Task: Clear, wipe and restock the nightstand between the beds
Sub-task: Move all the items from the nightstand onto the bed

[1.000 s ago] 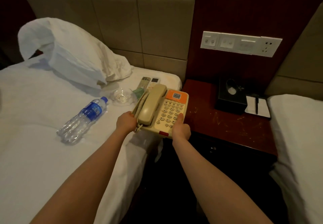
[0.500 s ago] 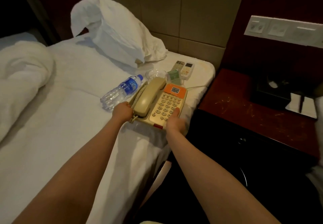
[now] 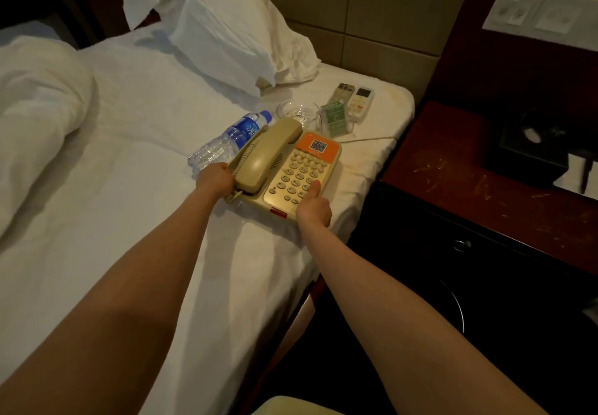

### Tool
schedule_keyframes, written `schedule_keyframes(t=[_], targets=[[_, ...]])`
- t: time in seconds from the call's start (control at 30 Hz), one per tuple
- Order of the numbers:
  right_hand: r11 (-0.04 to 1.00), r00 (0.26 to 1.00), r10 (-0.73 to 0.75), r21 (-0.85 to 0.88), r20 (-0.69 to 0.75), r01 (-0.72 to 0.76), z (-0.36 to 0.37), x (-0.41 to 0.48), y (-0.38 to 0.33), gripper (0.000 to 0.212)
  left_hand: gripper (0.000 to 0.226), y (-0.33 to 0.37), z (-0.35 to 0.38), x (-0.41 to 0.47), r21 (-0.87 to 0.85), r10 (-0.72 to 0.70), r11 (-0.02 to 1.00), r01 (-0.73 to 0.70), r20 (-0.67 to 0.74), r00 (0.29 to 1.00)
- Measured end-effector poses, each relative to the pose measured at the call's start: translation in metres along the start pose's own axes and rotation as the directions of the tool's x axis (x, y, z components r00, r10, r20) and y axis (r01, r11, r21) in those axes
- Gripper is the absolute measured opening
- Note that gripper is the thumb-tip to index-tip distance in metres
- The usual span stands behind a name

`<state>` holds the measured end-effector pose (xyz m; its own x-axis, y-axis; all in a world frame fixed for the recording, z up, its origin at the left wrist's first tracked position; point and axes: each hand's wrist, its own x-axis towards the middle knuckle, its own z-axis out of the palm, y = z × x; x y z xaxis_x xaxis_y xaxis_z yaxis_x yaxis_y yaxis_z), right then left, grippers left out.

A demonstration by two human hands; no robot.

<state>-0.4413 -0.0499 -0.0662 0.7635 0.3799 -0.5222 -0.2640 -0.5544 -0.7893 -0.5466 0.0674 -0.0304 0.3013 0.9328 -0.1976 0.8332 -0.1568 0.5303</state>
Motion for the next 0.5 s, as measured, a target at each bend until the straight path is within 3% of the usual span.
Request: schedule_keyframes(t=[0.17, 0.33, 0.5], targets=[[1.000, 1.000, 0.006, -0.018, 0.015, -0.006, 0.005, 0.006, 0.000, 0.064, 0.032, -0.004, 0.007, 0.009, -0.062, -0.014, 0.998, 0.013, -0.021, 1.000], [0.975, 0.994, -0.084, -0.199, 0.068, 0.096, 0.003, 0.012, 0.002, 0.066, 0.036, -0.007, 0.001, 0.016, -0.205, -0.042, 0.978, 0.049, 0.035, 0.998], [0.921, 0.977, -0.129, -0.345, 0.170, 0.182, -0.012, 0.019, -0.001, 0.074, 0.042, -0.004, -0.013, 0.016, -0.118, -0.050, 0.991, 0.067, 0.146, 0.988]])
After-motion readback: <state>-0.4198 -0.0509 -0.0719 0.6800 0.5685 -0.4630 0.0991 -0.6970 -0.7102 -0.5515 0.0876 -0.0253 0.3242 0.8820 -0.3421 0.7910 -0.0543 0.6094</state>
